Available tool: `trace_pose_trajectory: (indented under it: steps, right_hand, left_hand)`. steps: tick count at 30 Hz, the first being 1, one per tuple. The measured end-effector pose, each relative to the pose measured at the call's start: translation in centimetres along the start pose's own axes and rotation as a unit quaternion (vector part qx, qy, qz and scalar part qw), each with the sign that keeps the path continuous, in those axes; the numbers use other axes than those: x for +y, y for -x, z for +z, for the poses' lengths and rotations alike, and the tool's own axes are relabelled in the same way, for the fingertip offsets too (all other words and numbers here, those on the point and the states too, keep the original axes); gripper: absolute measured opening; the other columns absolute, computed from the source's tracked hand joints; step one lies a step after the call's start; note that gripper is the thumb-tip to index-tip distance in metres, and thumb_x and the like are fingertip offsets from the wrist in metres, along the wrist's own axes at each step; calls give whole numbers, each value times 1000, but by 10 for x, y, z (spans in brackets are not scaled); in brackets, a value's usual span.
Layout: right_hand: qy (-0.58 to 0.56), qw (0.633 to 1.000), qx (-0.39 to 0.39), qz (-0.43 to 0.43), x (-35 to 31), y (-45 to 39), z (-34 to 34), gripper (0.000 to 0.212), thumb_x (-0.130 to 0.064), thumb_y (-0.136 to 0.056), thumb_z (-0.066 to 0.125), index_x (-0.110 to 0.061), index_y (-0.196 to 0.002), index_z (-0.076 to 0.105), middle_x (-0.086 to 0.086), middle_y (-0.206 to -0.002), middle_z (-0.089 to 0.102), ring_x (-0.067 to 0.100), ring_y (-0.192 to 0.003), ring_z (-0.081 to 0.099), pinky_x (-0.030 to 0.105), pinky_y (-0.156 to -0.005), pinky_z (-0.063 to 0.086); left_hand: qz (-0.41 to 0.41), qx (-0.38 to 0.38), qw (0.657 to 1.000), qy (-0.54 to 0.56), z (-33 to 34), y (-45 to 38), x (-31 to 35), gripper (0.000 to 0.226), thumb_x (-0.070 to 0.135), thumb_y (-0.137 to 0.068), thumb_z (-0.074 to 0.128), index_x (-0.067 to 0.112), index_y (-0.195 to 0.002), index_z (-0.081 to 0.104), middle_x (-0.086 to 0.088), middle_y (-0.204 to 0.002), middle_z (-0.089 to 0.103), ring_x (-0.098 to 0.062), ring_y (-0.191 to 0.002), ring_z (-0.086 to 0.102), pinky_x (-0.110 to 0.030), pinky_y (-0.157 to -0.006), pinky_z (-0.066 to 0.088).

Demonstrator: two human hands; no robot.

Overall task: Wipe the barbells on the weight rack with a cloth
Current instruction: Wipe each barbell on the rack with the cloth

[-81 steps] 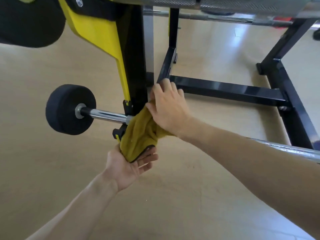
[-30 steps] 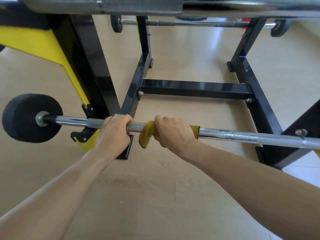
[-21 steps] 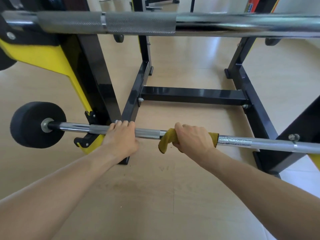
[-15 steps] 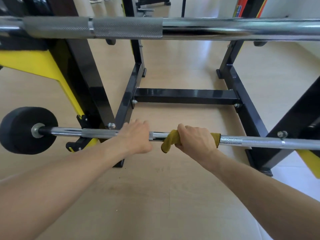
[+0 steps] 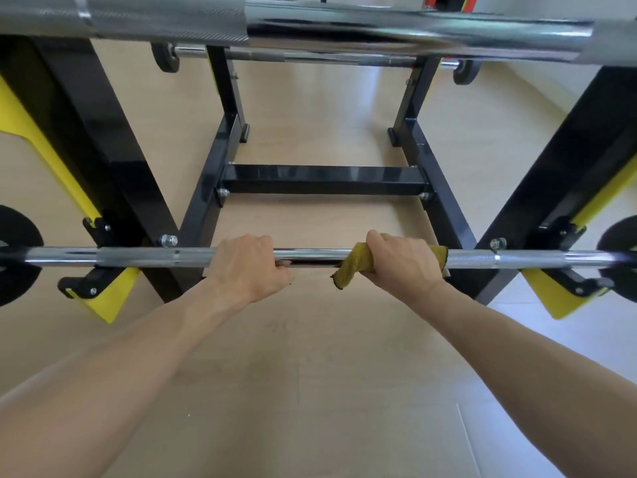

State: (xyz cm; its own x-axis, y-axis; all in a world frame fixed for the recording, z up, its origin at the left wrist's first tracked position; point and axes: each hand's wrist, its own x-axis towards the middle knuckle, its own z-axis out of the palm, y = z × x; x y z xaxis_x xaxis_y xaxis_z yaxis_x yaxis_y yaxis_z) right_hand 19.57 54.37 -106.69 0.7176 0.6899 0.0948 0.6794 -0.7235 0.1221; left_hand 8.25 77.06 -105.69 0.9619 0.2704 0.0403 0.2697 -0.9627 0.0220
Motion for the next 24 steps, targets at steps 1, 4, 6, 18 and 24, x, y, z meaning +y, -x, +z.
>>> trace_pose_trajectory:
  steps: [1,4,6,18,24]
  right_hand:
    - [2,1000,3,4,6,3,1,36,-56,-94,51,-24,-91,35,-7,-79,53,20,-61,55,33,-54,43]
    - [1,1000,8,17,27,12,2,35,-55,-93,52,-24,-90,36,-7,-78,51,19,-61,54,32,-54,43]
    - [-4,999,1,34,42,17,2,33,-55,-93,52,-25,-89,38,-7,-79,54,19,-62,54,31,-54,40]
    - [44,996,26,77,124,56,8,31,-33,-76,83,-22,-91,57,-2,-77,58,19,-61,50,30,-60,42]
    - [18,979,48,199,162,86,14,46,-15,-70,87,-13,-108,61,9,-95,60,34,-91,59,47,-87,48]
  left_hand:
    - [-1,-2,1000,-1,1,-1,0,32,52,-90,53,21,-93,58,5,-77,60,-15,-68,57,-33,-70,53]
    - [-6,2,1000,-19,3,-2,0,33,53,-88,52,21,-92,60,5,-77,62,-15,-66,58,-34,-70,54]
    - [-11,2,999,-30,4,-2,1,32,52,-88,52,21,-92,60,5,-75,61,-14,-64,57,-33,-68,53]
    - [-11,-5,999,-52,5,-2,2,27,47,-89,52,20,-89,54,5,-74,57,-11,-60,49,-29,-62,40]
    - [-16,-9,998,-63,3,-1,4,27,47,-90,51,20,-90,51,4,-74,57,-11,-59,47,-30,-63,40]
